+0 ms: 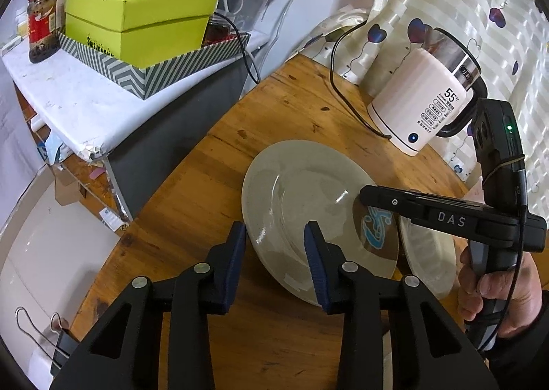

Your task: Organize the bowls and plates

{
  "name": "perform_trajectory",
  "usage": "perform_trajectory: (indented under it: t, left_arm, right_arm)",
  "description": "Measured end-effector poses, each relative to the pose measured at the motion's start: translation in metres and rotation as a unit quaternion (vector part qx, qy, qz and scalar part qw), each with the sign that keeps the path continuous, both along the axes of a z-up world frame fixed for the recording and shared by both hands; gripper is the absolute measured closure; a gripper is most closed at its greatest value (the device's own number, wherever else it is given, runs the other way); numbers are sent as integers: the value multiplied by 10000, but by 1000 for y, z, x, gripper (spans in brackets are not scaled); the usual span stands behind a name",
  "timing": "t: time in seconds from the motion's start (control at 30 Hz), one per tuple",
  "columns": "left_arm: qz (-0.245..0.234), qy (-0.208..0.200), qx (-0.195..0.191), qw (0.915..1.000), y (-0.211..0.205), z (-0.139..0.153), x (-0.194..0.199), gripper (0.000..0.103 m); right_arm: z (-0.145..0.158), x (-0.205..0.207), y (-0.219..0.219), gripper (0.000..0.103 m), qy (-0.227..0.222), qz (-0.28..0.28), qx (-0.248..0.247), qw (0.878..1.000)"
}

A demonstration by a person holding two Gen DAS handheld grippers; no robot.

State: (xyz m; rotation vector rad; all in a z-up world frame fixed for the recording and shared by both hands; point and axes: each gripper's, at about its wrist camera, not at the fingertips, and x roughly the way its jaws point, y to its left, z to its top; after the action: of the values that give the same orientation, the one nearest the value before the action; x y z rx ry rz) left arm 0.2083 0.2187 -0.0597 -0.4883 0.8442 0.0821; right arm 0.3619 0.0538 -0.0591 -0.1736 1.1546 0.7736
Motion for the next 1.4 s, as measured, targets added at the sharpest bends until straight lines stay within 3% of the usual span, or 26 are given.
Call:
perform_trajectory:
  t: [0.3,0.57,0.87,1.17,1.4]
  left_arm:
    - [254,264,-68,9993,6,-8,5,67]
    - [157,267,-217,9993,4,-8,8,68]
    - [151,149,-105,9997,2,16,-5,68]
    - [-21,11,26,10000,-19,45,-40,68]
    - [-234,-42,83,9997,-45,55,-74,68]
  right_arm:
    - [0,0,0,82,-8,39,59,10000]
    - [2,0,1,82,2,51,68,10000]
    - [24,-11,1,82,-54,47,120,9999]
    - [58,-53,-25,82,-181,-88,150,9997]
    - [68,-96,-57,82,-202,-309,193,9991]
